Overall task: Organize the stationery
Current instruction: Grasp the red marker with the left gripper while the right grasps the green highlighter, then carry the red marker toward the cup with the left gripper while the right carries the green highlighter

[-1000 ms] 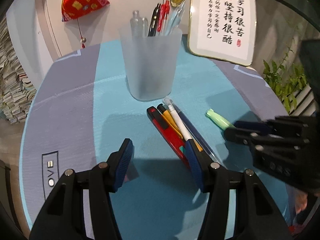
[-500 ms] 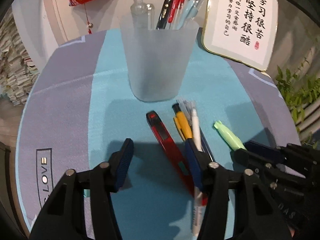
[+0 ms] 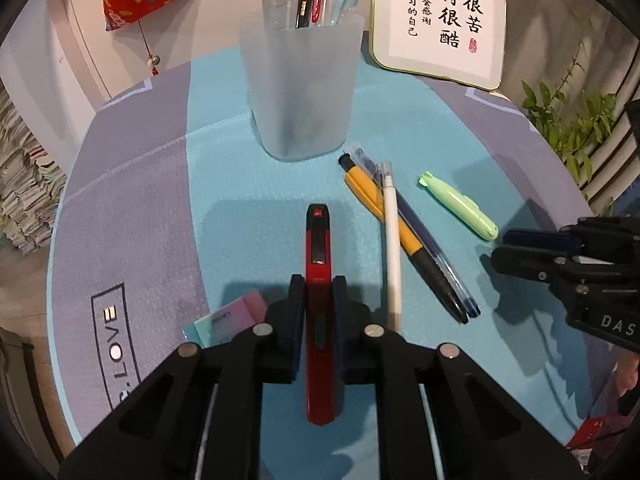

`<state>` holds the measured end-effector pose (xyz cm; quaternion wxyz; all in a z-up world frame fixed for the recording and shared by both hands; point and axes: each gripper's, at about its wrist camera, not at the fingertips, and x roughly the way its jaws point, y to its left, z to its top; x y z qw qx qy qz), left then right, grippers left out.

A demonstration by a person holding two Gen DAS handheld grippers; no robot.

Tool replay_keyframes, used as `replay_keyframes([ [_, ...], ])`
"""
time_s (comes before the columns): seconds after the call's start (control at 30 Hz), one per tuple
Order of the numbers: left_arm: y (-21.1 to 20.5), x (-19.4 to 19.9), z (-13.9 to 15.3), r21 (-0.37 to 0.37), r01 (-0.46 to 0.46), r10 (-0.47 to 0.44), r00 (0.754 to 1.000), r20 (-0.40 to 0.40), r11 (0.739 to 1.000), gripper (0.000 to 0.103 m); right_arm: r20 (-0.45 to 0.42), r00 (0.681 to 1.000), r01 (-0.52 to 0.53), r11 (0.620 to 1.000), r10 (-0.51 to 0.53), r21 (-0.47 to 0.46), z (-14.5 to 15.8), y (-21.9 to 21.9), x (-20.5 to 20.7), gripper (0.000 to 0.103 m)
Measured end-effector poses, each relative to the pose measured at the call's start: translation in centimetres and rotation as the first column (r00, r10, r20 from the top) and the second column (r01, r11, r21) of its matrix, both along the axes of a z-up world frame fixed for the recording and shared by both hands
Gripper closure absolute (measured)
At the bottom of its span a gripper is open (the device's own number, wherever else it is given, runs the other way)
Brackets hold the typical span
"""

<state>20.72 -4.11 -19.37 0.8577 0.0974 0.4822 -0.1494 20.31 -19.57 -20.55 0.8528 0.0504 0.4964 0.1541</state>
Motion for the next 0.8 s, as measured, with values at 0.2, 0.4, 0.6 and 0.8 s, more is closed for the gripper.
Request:
replay_keyframes([
  [0.2,-0.9,0.7,0.3,0.023,0.002,-0.003,1.000,0.030,1.000,0.087,0.056,0.998,0.011,0.998,-0.008,-0.061,1.2,0.2,1.1,0.063],
  [0.4,-1.4,1.8,-0.1,0.034,-0.006,0.005,1.000,0.023,0.999,0.086,0.056,0.998,-0.027,0.991,0.034,-0.132,1.2,2.5,3.7,0.063],
  [0.6,-1.0,2.1,-0.1,-0.012,0.009,-0.009,1.000,0.018,1.000,0.091,0.026,0.997,-0.063,0.983,0.068,-0.175,0.5,4.3,5.1,0.067],
  [0.8,-0.3,1.0,1.2,-0.032,0.004,-0.002,0.998,0.059,0.999,0.092,0.061,0.997,-0.043,0.986,0.054,-0.161,1.7,4.0,4.5,0.089],
])
